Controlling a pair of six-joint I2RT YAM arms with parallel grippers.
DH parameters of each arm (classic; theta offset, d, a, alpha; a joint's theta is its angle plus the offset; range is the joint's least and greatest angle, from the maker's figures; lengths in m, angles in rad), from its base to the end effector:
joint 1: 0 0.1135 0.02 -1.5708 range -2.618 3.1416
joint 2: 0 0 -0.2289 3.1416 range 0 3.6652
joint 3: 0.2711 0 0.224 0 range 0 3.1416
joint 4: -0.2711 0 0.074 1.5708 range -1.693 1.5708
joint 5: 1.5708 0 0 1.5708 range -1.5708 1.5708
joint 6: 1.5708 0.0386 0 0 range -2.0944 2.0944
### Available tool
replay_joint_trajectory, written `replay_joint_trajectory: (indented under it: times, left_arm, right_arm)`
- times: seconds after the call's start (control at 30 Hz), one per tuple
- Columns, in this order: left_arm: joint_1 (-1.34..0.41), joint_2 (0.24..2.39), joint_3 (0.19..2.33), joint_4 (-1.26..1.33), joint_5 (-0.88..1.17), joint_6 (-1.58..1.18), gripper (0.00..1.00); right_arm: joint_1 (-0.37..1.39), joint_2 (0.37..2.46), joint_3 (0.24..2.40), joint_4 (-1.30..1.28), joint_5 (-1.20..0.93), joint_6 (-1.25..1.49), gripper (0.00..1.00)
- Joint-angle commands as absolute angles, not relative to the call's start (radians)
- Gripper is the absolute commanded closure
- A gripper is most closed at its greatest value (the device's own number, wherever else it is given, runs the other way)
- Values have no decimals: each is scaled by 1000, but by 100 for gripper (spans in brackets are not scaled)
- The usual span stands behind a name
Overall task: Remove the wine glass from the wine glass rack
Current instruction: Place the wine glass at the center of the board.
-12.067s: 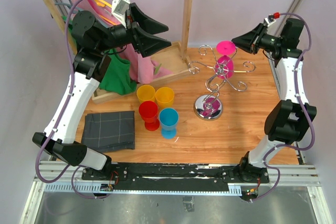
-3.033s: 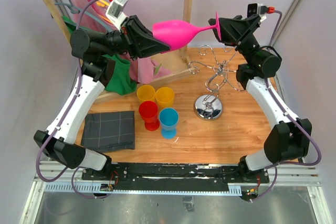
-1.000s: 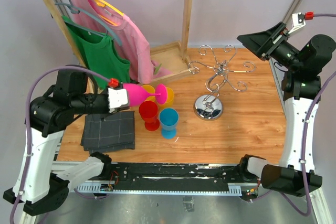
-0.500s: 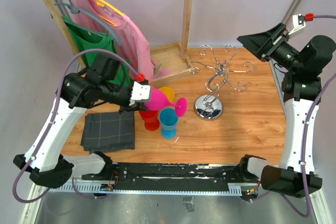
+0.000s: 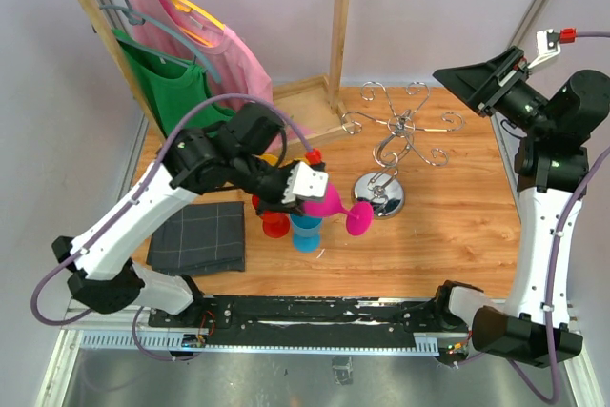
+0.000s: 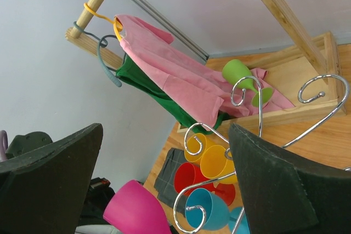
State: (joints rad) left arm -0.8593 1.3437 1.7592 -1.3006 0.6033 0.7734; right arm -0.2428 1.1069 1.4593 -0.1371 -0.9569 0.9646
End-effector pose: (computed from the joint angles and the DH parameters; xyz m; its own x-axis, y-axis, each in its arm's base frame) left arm 0.1197 -0.1724 0.3966 0.2380 0.6050 -0.7599 0.9672 -0.2195 0.1281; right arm 0.1954 -0.0159 0.4696 -0.4050 0.5881 -0.7001 -0.5331 0.4702 0.7034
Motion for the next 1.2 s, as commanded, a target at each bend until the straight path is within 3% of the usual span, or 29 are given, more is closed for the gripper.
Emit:
replay_joint_trajectory:
  times: [0.0,0.23,1.17]
  left_arm:
    - [-974,1428,1814,-1219,465,673,100]
    - [-1079,1549,1855,-1221,319,639,100]
    - [-1216,1709,1763,-1223,135,597,100]
  right_arm:
    - [-262,1084,1450,-136,-946,948,2]
    - [-283,1079,1465,-170,-936,937,1]
    - [-301,1059,1441,-196,-908,953,1]
